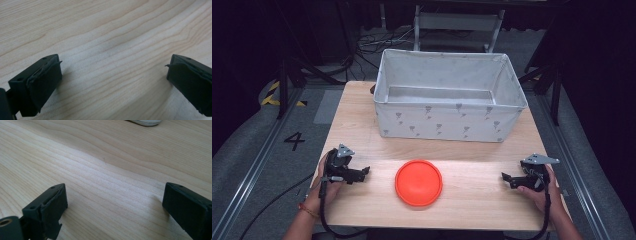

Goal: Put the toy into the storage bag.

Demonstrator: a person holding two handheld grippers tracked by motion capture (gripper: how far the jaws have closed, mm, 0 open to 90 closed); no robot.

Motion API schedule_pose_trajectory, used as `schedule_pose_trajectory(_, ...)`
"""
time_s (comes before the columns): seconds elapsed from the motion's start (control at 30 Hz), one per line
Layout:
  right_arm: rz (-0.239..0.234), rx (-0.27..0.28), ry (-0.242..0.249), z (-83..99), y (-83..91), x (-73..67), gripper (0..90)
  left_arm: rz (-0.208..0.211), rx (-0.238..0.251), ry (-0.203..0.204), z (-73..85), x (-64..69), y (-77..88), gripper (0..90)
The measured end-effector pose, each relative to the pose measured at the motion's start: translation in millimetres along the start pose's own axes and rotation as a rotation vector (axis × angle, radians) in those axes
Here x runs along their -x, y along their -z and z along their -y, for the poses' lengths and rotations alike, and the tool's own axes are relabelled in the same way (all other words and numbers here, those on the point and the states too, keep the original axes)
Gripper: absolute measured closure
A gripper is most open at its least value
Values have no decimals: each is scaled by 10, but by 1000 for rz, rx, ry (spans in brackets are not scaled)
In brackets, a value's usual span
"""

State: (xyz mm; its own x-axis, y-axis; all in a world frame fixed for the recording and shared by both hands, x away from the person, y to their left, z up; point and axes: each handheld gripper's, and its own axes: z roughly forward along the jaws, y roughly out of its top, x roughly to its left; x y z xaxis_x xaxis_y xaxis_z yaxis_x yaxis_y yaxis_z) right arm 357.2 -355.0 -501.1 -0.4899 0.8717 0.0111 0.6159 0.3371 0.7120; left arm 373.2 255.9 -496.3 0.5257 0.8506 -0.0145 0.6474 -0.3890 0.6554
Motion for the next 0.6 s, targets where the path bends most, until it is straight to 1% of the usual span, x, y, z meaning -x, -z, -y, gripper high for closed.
schedule_pose_trajectory(0.03,0,0,0,0,0,0,60,8,0,-1,14,0,11,3)
schedule_pose_trajectory(0.07,0,0,0,0,0,0,60,12,0,-15,27,-10,24,3)
schedule_pose_trajectory(0.1,0,0,0,0,0,0,60,12,0,-15,27,-10,24,3)
schedule_pose_trajectory(0.13,0,0,0,0,0,0,60,23,-3,-17,47,-7,43,3)
schedule_pose_trajectory(0.2,0,0,0,0,0,0,60,29,-2,-23,69,-10,61,3)
schedule_pose_trajectory(0.27,0,0,0,0,0,0,61,43,-1,-50,88,-31,80,3)
schedule_pose_trajectory(0.37,-5,-1,0,-1,0,3,60,69,-3,-71,117,-57,105,3)
schedule_pose_trajectory(0.4,-10,-3,0,-3,0,7,59,70,-10,-71,119,-60,112,3)
schedule_pose_trajectory(0.5,-14,-2,6,-6,-3,12,59,66,-6,-79,116,-65,110,2)
schedule_pose_trajectory(0.53,-17,-2,9,-8,-5,17,60,70,-10,-71,119,-61,112,2)
schedule_pose_trajectory(0.57,-24,-8,14,-21,-5,19,83,71,-10,-71,118,-62,112,2)
schedule_pose_trajectory(0.6,-32,-7,20,-29,4,14,146,72,-10,-73,118,-63,111,2)
